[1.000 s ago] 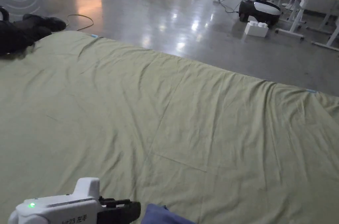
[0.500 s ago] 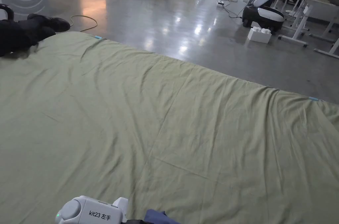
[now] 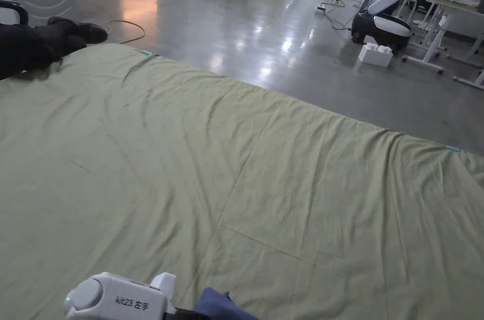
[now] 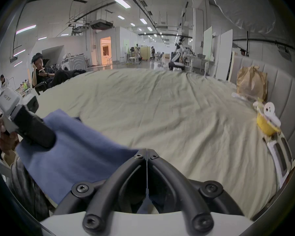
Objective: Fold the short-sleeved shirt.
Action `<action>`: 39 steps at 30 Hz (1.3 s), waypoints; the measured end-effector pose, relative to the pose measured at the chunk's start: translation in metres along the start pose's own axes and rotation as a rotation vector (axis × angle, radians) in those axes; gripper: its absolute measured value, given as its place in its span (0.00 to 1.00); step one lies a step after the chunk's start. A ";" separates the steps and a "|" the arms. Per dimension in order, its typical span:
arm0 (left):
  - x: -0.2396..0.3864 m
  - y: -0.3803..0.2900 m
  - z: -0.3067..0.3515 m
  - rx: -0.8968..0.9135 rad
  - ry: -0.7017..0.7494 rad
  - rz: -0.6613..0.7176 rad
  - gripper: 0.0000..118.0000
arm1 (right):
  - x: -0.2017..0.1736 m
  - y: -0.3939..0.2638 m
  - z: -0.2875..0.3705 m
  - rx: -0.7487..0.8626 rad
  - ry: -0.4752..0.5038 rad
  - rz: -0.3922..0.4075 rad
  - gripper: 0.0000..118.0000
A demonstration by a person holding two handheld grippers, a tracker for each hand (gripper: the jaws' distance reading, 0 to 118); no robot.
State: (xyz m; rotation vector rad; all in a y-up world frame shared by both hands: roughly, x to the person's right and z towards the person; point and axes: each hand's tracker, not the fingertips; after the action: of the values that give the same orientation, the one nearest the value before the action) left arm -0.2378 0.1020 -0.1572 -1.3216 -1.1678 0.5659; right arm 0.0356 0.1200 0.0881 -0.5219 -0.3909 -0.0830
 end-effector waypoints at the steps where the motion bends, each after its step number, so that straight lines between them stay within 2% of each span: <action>1: 0.003 0.004 0.015 0.010 0.011 -0.017 0.30 | -0.004 0.010 0.000 0.026 0.111 -0.052 0.01; 2: 0.008 0.010 0.033 0.027 0.033 -0.037 0.30 | 0.002 0.020 -0.002 0.053 0.073 -0.021 0.01; 4: 0.011 0.019 0.069 0.055 0.072 -0.060 0.30 | 0.011 0.039 -0.006 0.095 0.052 -0.009 0.01; 5: 0.012 0.025 0.090 0.071 0.098 -0.071 0.30 | 0.021 0.046 -0.008 0.091 -0.043 0.087 0.01; 6: 0.013 0.031 0.108 0.079 0.118 -0.082 0.30 | 0.025 0.054 -0.009 0.107 -0.035 0.064 0.01; 13: 0.002 0.071 0.235 0.150 0.345 -0.059 0.30 | 0.050 0.091 -0.019 0.164 -0.085 0.077 0.01; 19: -0.020 0.102 0.307 0.199 0.557 0.008 0.30 | 0.061 0.091 -0.016 0.169 -0.109 0.060 0.01; 26: -0.055 0.123 0.329 0.169 0.868 0.037 0.30 | 0.067 0.076 -0.009 0.126 -0.128 0.060 0.01; 29: -0.062 0.124 0.326 0.167 0.934 0.050 0.30 | 0.070 0.071 -0.008 0.111 -0.135 0.058 0.01; 31: -0.074 0.129 0.333 0.189 0.926 0.057 0.31 | 0.071 0.069 -0.009 0.103 -0.138 0.056 0.01; 34: -0.071 0.128 0.332 0.177 0.936 0.061 0.38 | 0.074 0.068 -0.010 0.094 -0.136 0.053 0.01; 39: -0.046 0.127 0.342 0.213 1.055 -0.025 0.49 | 0.076 0.071 -0.014 0.094 -0.125 0.055 0.01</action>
State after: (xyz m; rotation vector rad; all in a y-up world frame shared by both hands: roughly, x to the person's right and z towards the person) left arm -0.5223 0.2414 -0.3448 -1.1568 -0.2393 -0.0701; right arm 0.1225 0.1759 0.0734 -0.4460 -0.4997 0.0214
